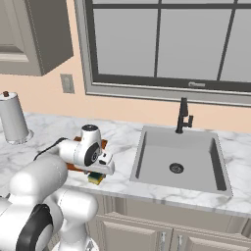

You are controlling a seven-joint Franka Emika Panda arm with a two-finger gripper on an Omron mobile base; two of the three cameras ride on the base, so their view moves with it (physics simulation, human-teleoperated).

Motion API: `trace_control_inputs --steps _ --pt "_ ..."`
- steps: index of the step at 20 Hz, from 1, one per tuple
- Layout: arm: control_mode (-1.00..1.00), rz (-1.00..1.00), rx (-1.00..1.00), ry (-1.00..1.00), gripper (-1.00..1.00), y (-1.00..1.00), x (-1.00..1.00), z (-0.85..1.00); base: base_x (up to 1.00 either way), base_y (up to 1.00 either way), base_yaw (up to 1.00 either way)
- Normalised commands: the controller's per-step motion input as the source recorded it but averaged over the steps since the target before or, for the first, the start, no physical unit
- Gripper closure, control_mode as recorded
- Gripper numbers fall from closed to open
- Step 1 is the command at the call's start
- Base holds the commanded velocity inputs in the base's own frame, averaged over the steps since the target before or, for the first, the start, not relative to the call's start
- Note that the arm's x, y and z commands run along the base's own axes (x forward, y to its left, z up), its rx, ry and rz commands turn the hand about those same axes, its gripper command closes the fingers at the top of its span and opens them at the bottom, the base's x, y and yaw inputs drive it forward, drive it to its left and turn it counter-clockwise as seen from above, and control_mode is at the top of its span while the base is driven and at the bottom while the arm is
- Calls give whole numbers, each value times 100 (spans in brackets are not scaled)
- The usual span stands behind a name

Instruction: Pick up the sponge from the counter and clean the cutting board by briefly scrubbing or pressing down on the cutting board. Once finished, release the sponge.

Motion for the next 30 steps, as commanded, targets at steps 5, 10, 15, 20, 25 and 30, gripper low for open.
trace_control_inputs --steps 5,10,15,20,25,30 --pt "-100 0 0 0 -100 -1 0 -7 0 0 0" --pt "-100 0 0 0 -100 0 0 -4 0 0 0" --pt "-100 0 0 0 -100 0 4 -16 0 0 0" --pt "-100 0 0 0 -100 0 8 -8 0 0 0" --pt "-100 0 0 0 -100 0 0 -2 0 0 0" --pt "-100 0 0 0 -100 0 -3 0 0 0 0"
